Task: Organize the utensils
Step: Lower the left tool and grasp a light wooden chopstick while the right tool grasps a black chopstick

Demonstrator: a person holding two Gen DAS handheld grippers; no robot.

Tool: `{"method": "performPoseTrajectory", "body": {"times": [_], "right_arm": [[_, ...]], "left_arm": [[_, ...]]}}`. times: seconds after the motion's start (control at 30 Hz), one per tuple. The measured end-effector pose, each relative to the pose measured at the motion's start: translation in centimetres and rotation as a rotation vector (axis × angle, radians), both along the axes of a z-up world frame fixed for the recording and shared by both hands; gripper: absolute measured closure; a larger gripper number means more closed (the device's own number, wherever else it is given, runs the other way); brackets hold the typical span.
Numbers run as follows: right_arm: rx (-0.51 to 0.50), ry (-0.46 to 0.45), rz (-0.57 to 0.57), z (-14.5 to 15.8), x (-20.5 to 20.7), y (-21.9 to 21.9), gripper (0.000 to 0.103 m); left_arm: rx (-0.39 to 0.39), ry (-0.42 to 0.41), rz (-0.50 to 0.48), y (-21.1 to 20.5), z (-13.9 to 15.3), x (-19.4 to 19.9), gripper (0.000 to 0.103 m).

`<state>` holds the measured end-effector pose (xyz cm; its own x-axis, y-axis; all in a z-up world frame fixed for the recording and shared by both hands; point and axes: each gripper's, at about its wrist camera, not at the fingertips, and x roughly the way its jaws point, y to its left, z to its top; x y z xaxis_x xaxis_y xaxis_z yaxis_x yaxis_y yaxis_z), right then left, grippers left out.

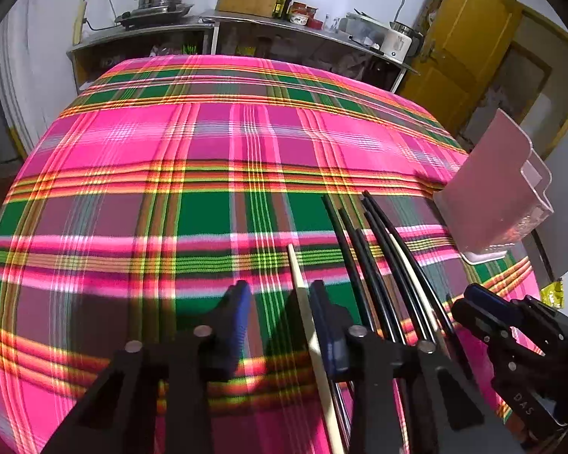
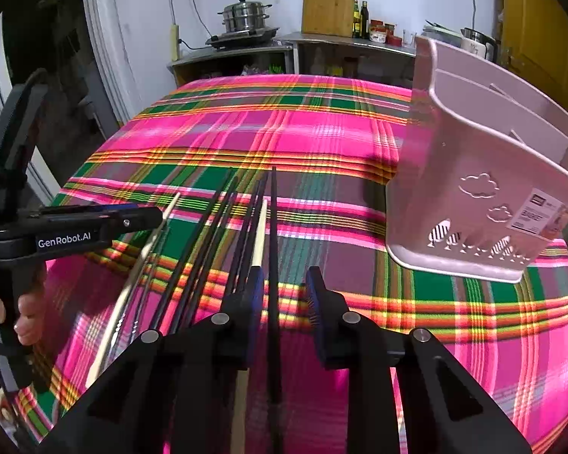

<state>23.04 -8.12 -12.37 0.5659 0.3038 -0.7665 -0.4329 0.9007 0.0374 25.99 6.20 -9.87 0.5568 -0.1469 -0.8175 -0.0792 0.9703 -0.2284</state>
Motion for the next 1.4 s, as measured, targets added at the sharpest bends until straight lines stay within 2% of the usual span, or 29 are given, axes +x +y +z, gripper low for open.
{"method": "performPoseTrajectory", "body": {"times": [0.27,0.57,0.63,0.87,1.13,1.4], "right_arm": [[-0.005,0.019,0.012,-0.7,1.9,0.7,0.084],[-0.029,0.038,0.022,-1.5,2.7,1.3,0.087],[-0.035,0.039,-0.003,-1.5,2.8,0.9,0.095],[-0.029,0.064,-0.028,-1.3,2.9,0.3,0.095],[-0.058,0.076,-0.031,-1.3,4.2,1.6,0.095],[-0.062,0.090,-0.038,-1.3,5.4,2.2,0.096]], "left_arm": [[0.041,0.001,-0.025,-0.8,-0.1,1.6,0.089],[0.065,0.001,-0.061,-0.7,-0.2,1.8,0.096],[0.057,0.003,-0.065,-0.5,-0.2,1.8,0.096],[0.023,0.024,-0.066,0.3,-0.2,1.7,0.097],[0.132,0.050,-0.115,-1.2,-0.1,2.4,0.097],[0.175,0.041,-0.126,-1.6,-0.1,2.6,0.097]]}}
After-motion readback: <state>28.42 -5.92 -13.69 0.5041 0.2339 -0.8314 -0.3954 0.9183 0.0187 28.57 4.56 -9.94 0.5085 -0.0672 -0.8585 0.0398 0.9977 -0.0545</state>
